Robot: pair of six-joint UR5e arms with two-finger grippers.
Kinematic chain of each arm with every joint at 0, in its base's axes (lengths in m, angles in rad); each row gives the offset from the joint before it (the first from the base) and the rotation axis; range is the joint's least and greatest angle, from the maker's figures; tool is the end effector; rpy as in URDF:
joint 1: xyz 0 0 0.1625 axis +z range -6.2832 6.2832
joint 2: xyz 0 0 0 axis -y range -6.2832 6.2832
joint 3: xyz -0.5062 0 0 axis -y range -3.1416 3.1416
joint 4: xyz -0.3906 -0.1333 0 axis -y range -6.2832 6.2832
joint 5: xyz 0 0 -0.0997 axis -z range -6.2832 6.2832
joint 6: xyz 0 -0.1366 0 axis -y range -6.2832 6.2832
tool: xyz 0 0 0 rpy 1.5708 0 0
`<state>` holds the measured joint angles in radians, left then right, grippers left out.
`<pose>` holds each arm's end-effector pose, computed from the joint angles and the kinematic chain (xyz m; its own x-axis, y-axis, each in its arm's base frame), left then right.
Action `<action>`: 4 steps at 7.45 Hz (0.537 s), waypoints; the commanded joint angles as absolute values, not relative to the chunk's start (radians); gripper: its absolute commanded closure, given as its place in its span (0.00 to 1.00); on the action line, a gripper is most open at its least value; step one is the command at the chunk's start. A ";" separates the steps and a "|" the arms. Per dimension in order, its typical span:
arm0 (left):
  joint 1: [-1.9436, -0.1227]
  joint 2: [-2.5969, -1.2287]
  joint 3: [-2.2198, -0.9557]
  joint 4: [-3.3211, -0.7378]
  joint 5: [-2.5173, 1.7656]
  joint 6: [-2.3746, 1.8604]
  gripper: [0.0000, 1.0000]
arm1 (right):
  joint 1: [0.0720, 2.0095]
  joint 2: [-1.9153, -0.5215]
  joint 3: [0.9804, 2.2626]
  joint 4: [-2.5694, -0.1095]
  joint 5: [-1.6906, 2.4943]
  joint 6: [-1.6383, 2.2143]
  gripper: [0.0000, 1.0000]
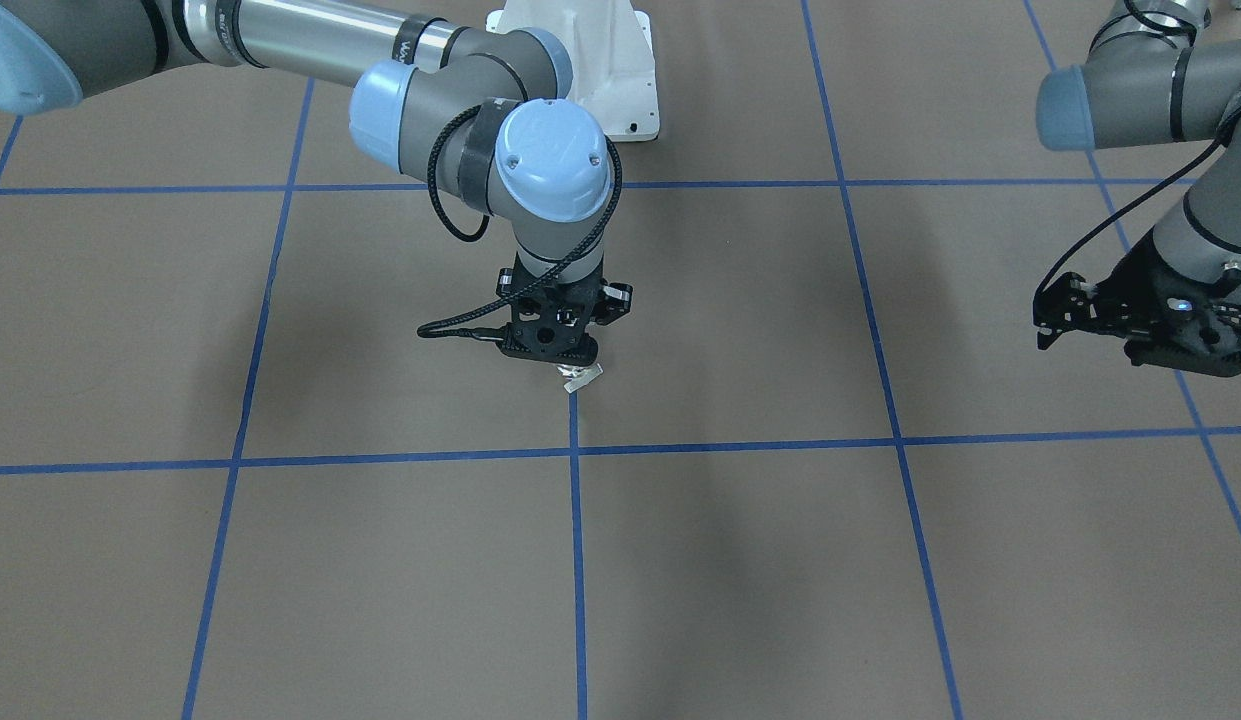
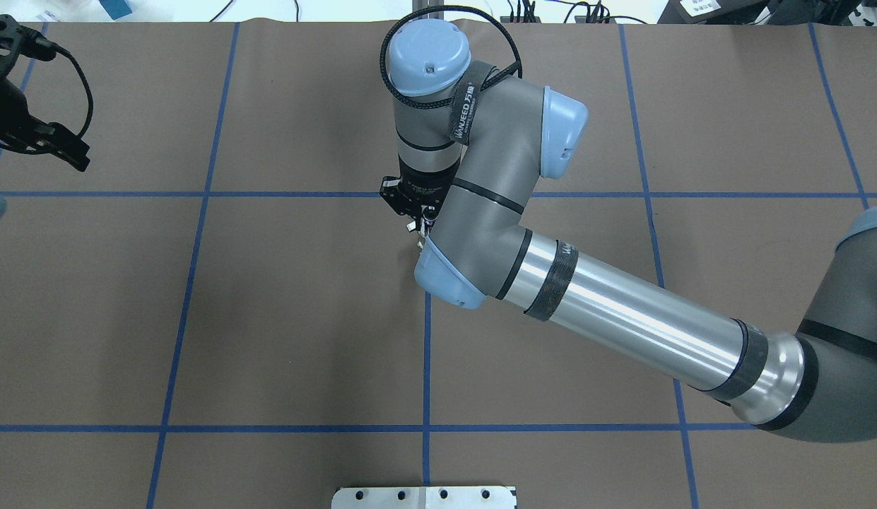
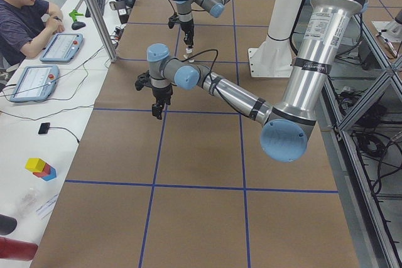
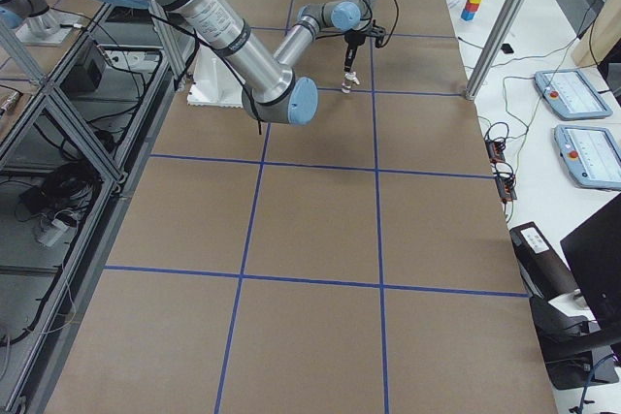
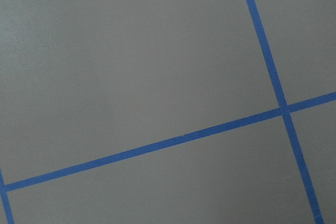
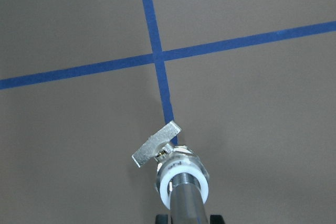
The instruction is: Assemble PPR valve and pipe with both arms
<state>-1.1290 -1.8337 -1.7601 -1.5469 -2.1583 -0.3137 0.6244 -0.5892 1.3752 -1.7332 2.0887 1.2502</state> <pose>0.2134 -0.5858 0.5426 0.7421 0.2827 -0.6078 -0.1682 0.9562 0.2395 -0.6489 -0.5485 0.2056 0.7112 0.1750 0.6809 -0.0519 0.9790 -0.1974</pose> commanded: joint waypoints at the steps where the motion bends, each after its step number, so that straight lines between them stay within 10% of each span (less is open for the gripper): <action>1: -1.129 -1.833 -1.761 -1.546 -2.158 -0.314 0.00 | 0.624 -0.589 1.377 -1.733 2.102 1.250 1.00; 4: -1.129 -1.833 -1.761 -1.546 -2.158 -0.314 0.00 | 0.624 -0.591 1.378 -1.733 2.109 1.252 1.00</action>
